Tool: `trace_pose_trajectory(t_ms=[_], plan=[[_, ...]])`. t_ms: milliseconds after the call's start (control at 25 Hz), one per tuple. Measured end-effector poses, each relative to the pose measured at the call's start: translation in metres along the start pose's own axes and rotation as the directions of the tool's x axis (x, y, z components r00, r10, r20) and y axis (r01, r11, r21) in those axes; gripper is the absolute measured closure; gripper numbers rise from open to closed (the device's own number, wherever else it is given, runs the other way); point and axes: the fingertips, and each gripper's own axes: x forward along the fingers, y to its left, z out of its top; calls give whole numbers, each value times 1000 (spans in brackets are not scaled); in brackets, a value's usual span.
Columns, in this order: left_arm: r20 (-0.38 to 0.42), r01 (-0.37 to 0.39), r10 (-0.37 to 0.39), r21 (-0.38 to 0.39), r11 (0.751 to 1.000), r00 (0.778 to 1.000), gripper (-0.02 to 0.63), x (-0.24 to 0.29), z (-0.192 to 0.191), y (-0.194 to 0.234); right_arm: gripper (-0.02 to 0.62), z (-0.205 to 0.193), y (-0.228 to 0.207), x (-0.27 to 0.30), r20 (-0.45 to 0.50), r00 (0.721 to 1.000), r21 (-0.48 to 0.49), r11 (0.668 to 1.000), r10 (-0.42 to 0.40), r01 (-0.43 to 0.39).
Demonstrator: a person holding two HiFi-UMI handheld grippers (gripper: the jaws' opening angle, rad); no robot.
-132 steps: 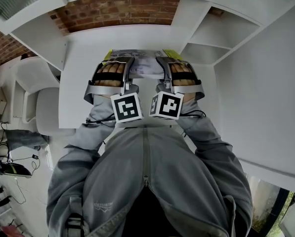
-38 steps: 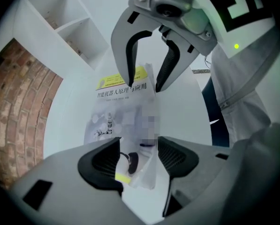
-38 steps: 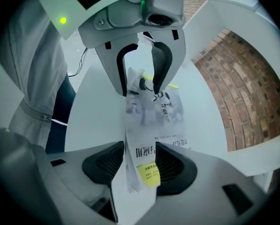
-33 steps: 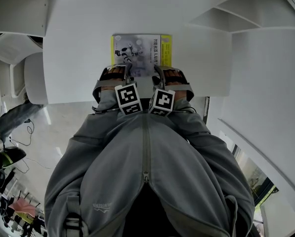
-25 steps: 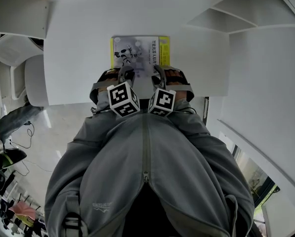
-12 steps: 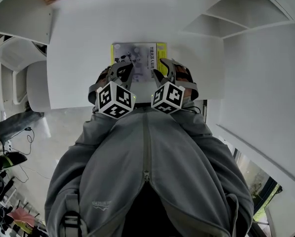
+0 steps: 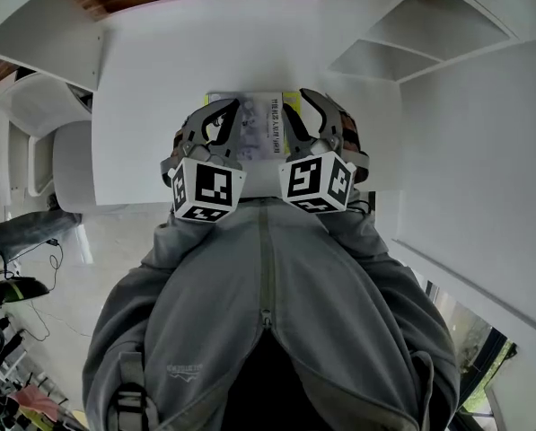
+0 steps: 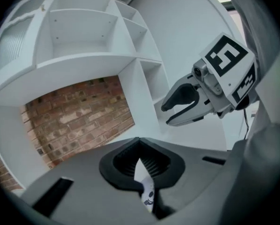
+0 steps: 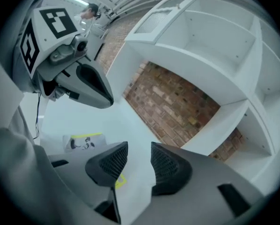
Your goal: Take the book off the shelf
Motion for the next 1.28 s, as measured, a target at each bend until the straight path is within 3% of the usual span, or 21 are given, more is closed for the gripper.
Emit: trace_pose_trajectory(t_ms=[240,400,560,720,840,960,1280], plan=[[123,-88,93,-50,995,988,600,-16,39,21,508,38,-36,-24,139,982,67,990,-129,121],[186,-120,130,-63,991,974,600,-25,62,27,550,51,-51,-37,210,961,133,979,-178,152],[272,-147,155,-51,988,950,600,-36,88,34,563,66,-68,-54,312,924,257,956,-223,144],[320,-166,183,-78,983,930,600,-46,101,38,566,74,-82,-69,380,882,436,895,-278,95],[340,-164,197,-125,979,920,600,-51,107,41,568,75,-90,-76,411,862,506,861,-296,54],[351,-162,209,-157,974,913,600,-55,110,42,568,78,-93,-84,424,848,539,841,-318,46],[354,-161,223,-195,967,908,600,-57,107,39,568,84,-85,-90,444,830,539,841,-337,53]])
